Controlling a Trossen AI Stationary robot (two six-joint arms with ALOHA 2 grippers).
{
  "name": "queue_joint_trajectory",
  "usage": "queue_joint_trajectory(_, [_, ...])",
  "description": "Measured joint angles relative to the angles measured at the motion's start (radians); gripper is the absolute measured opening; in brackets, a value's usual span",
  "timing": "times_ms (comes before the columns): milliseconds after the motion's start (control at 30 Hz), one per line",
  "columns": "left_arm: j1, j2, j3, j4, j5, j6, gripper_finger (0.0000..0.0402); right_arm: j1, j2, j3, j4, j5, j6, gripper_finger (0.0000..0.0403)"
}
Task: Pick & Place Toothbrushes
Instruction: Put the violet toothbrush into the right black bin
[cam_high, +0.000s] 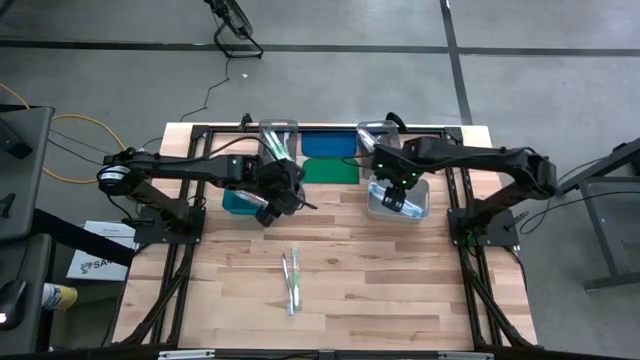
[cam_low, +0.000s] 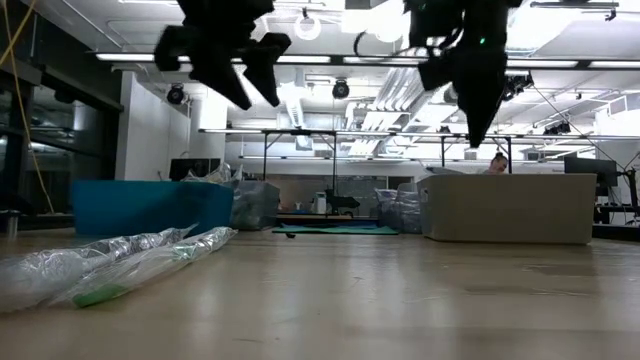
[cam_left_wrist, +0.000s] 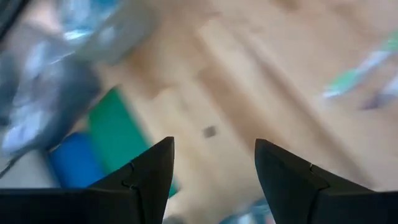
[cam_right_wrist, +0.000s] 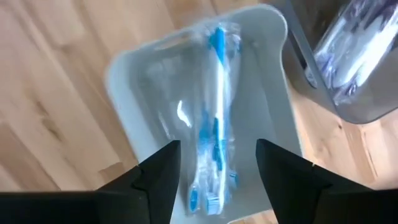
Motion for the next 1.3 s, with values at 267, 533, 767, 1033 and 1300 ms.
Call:
queue_joint_trajectory(267, [-0.004, 0.002, -0.136, -0.024, 0.274, 0.063, 0.0214, 0.096, -0.116, 0.0, -0.004, 0.001, 0.059, 0.0201])
queue_joint_trajectory(533, [-0.135, 0.032, -0.219, 0.005, 0.291, 0.148, 0.0214, 0.278, -0.19, 0.0, -0.006, 0.068, 0.17, 0.0201])
queue_joint_trajectory(767, [-0.26, 0.093, -0.218, 0.126, 0.251, 0.138, 0.0214, 0.443, -0.187, 0.0, 0.0, 0.129, 0.3, 0.0201])
queue_joint_trajectory(1033, [-0.352, 0.2, -0.219, 0.229, 0.196, 0.137, 0.0214, 0.592, -0.186, 0.0, 0.018, 0.204, 0.442, 0.0201])
queue_joint_trajectory(1300, [-0.403, 0.29, -0.217, 0.257, 0.145, 0.139, 0.0214, 0.719, -0.186, 0.0, 0.045, 0.24, 0.569, 0.0201])
